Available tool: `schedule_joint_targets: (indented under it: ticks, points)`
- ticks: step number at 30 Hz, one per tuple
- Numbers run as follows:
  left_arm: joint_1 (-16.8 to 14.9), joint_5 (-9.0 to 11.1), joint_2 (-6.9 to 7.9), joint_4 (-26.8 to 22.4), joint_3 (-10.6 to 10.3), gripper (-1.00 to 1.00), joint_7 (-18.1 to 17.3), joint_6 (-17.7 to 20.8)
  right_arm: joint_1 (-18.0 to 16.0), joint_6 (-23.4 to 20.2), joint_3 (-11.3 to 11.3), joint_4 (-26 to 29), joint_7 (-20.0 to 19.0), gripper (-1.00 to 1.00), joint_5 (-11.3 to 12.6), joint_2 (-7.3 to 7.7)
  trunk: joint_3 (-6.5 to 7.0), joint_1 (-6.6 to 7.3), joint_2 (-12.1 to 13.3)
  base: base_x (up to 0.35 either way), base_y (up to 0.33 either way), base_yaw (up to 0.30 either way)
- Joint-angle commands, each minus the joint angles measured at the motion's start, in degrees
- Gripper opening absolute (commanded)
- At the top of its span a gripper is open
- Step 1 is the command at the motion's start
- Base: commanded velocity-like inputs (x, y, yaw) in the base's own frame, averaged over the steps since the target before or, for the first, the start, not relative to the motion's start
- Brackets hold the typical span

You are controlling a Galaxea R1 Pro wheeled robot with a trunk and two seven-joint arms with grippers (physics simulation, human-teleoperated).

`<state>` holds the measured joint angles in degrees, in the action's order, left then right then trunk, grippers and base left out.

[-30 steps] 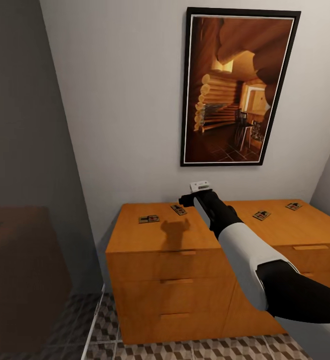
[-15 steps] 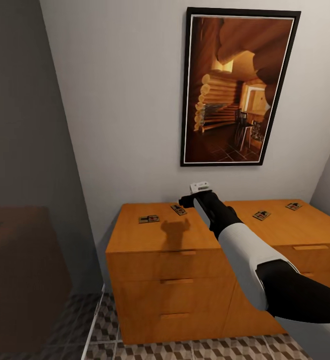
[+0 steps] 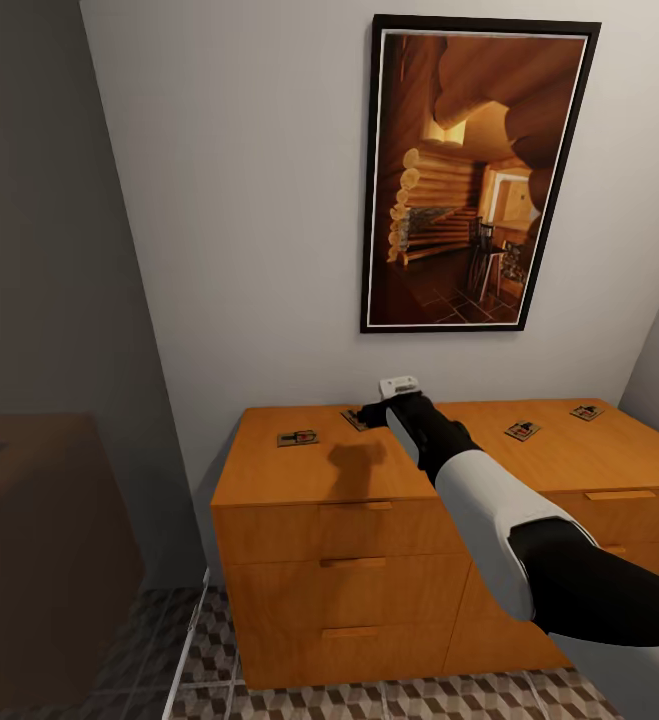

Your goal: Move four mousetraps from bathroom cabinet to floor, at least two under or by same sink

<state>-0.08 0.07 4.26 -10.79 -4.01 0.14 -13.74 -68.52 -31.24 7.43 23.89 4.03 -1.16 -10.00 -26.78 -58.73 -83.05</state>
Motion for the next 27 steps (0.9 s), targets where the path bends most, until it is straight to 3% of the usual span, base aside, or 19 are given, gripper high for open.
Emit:
schedule_joint_targets:
  ticks: [1,27]
  points:
    - [-0.01,0.01,0.04,0.01,-0.39,1.00,0.06,-0.14,-0.03,-0.02,0.21,-0.20,0.19,1.00,-0.09,0.00,-0.06,0.00,-0.03,0.000,0.000,0.000]
    - [-0.01,0.02,0.04,0.07,-0.30,1.00,0.12,0.16,0.05,0.65,0.30,-0.62,-1.71,1.00,-0.17,0.00,-0.06,0.00,-0.03,0.000,0.000,0.000]
